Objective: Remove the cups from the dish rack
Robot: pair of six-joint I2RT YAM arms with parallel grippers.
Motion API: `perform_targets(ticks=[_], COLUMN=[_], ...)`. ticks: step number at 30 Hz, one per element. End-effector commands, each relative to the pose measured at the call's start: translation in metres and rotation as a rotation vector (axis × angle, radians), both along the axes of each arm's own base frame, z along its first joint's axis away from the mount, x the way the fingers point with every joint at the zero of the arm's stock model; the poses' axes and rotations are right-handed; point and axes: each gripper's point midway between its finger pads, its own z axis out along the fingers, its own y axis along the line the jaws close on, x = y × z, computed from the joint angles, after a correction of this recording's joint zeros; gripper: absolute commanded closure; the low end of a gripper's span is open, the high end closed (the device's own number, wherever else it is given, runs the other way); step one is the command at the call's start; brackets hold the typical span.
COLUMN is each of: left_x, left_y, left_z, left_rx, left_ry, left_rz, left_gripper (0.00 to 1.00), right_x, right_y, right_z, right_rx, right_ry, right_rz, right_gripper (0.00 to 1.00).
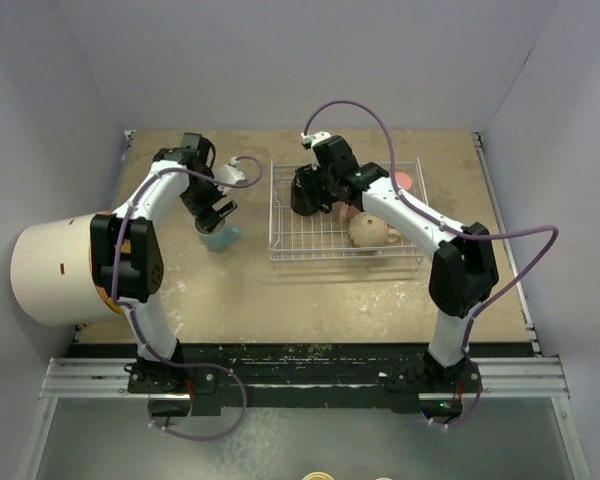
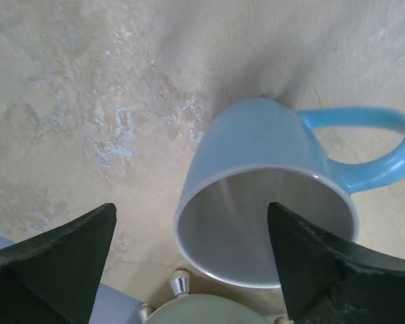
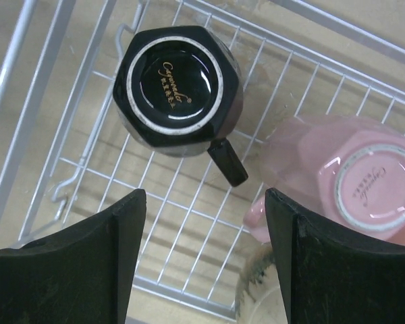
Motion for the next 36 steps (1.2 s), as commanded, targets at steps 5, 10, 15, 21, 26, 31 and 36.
perform_targets(ticks=[5, 10, 15, 21, 26, 31, 36], left_x=[0.017, -0.007, -0.037, -0.063, -0.091, -0.111, -0.12], left_y=[-0.028, -0.043, -0.052, -0.051, -0.062, -0.066, -0.068], left_z=[0.145, 0.233, 0.261, 0.226, 0.2, 0.162, 0.148], left_rx=[-0.188, -0.349, -0.467, -0.457, -0.524, -0.537, -0.538], left_ry=[-0.385, -0.651, -0.729, -0.613, -0.533, -0.466, -0.489], left_rz=[-0.042, -0.038, -0.021, -0.022, -0.05, -0.073, -0.137], left_gripper=[0.01, 0.01, 0.01, 0.01, 0.01, 0.01, 0.01], right_x=[0.025, 0.035, 0.039, 0.038, 0.032, 0.022, 0.009], right_y=[0.011, 0.01, 0.015, 0.015, 0.014, 0.015, 0.021], right_z=[-0.007, -0.025, -0.028, -0.04, -0.053, -0.038, 0.001], right_rx=[-0.035, -0.081, -0.084, -0.092, -0.111, -0.102, 0.004], right_ry=[-0.049, -0.04, -0.039, -0.034, 0.005, -0.015, -0.059], right_rz=[0.035, 0.048, 0.071, 0.076, 0.076, 0.053, 0.042], right_gripper=[0.3, 0.37, 0.47, 0.66, 0.76, 1.0, 1.0])
